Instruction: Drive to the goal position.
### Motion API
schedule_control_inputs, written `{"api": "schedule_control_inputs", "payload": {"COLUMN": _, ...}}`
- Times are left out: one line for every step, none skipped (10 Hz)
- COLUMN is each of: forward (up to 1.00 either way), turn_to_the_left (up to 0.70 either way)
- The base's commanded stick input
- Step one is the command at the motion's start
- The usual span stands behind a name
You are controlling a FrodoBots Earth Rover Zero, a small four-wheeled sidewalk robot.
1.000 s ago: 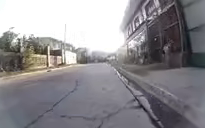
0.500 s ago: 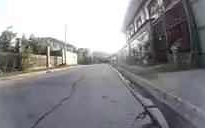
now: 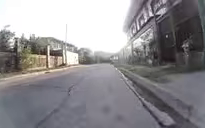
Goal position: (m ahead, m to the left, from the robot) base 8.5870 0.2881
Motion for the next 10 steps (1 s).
{"api": "schedule_control_inputs", "payload": {"forward": 0.98, "turn_to_the_left": 0.0}}
{"api": "schedule_control_inputs", "payload": {"forward": 0.98, "turn_to_the_left": 0.0}}
{"api": "schedule_control_inputs", "payload": {"forward": 0.98, "turn_to_the_left": 0.0}}
{"api": "schedule_control_inputs", "payload": {"forward": 0.98, "turn_to_the_left": 0.0}}
{"api": "schedule_control_inputs", "payload": {"forward": 0.98, "turn_to_the_left": 0.0}}
{"api": "schedule_control_inputs", "payload": {"forward": 0.98, "turn_to_the_left": 0.0}}
{"api": "schedule_control_inputs", "payload": {"forward": 0.98, "turn_to_the_left": 0.0}}
{"api": "schedule_control_inputs", "payload": {"forward": 0.98, "turn_to_the_left": 0.0}}
{"api": "schedule_control_inputs", "payload": {"forward": 0.98, "turn_to_the_left": 0.0}}
{"api": "schedule_control_inputs", "payload": {"forward": 0.98, "turn_to_the_left": 0.0}}
